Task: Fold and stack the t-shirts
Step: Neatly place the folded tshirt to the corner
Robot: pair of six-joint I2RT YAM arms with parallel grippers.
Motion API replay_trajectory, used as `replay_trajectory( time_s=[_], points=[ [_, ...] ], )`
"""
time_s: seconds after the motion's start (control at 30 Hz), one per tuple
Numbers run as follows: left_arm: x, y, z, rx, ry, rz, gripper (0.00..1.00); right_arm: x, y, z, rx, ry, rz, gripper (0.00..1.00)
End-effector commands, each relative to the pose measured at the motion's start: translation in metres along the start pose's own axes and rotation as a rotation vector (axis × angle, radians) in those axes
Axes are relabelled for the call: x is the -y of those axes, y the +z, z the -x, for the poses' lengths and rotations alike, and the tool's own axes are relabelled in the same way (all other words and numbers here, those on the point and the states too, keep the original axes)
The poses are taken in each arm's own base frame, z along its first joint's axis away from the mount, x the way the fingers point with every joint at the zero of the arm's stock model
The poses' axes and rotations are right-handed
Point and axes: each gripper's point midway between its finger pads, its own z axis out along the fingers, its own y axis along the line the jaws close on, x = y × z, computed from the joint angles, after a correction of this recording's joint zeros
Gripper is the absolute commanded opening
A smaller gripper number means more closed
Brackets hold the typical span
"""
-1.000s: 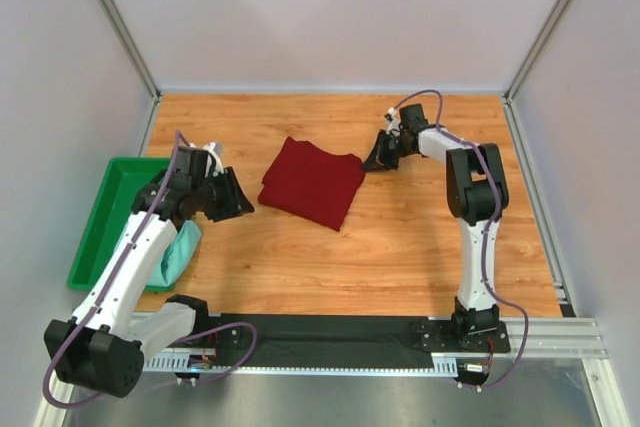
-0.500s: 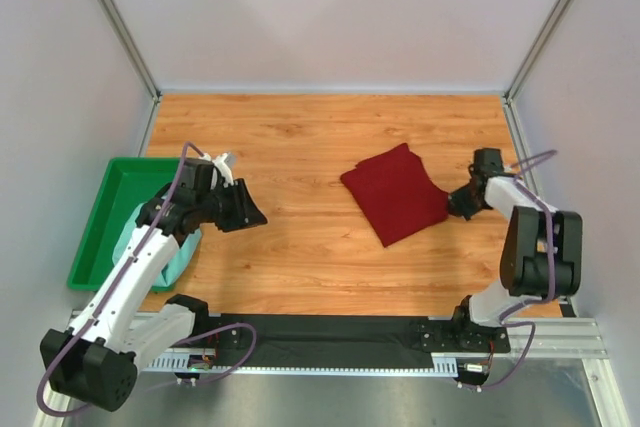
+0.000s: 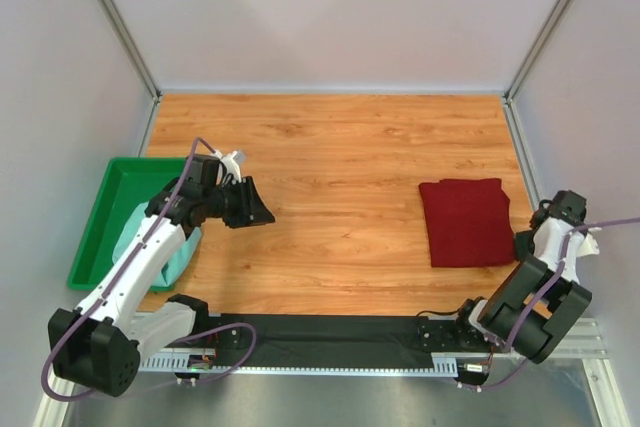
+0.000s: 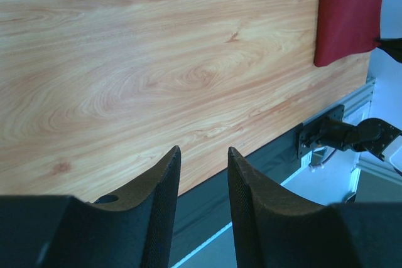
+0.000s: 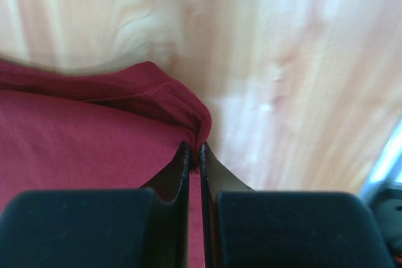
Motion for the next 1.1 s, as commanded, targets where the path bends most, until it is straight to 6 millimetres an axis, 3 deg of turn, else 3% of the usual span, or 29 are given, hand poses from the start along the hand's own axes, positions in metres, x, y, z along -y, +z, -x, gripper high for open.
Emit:
replay_trajectory(
  time_s=[0.0, 0.27, 0.7, 0.73, 0.83, 0.9, 0.97, 1.07],
  points=[
    [0.009, 0.002, 0.006, 0.005, 0.053, -0.049, 0.43, 0.04, -0.006, 0.02, 0.05, -0.058, -0.091, 0.0],
    [0.009, 0.006, 0.004, -0.023, 0.062, -0.066, 0.43, 0.065, -0.016, 0.05, 0.1, -0.032, -0.181, 0.0],
    [0.005, 0.007, 0.0, -0.029, 0.073, -0.058, 0.43, 0.088, -0.024, 0.072, 0.116, -0.055, -0.3, 0.01],
    [0.005, 0.007, -0.001, -0.034, 0.071, -0.058, 0.43, 0.088, -0.024, 0.071, 0.114, -0.051, -0.304, 0.03],
    [0.005, 0.006, -0.001, -0.032, 0.073, -0.057, 0.43, 0.1, -0.033, 0.074, 0.115, 0.0, -0.357, 0.24],
    [0.005, 0.004, -0.001, -0.032, 0.075, -0.055, 0.43, 0.101, -0.044, 0.075, 0.107, 0.005, -0.365, 0.31],
    [0.007, 0.002, -0.002, -0.027, 0.078, -0.061, 0.43, 0.103, -0.058, 0.072, 0.11, 0.015, -0.365, 0.43],
    [0.008, 0.001, -0.004, -0.024, 0.081, -0.073, 0.43, 0.075, -0.08, 0.076, 0.165, -0.062, -0.281, 0.52]
  ],
)
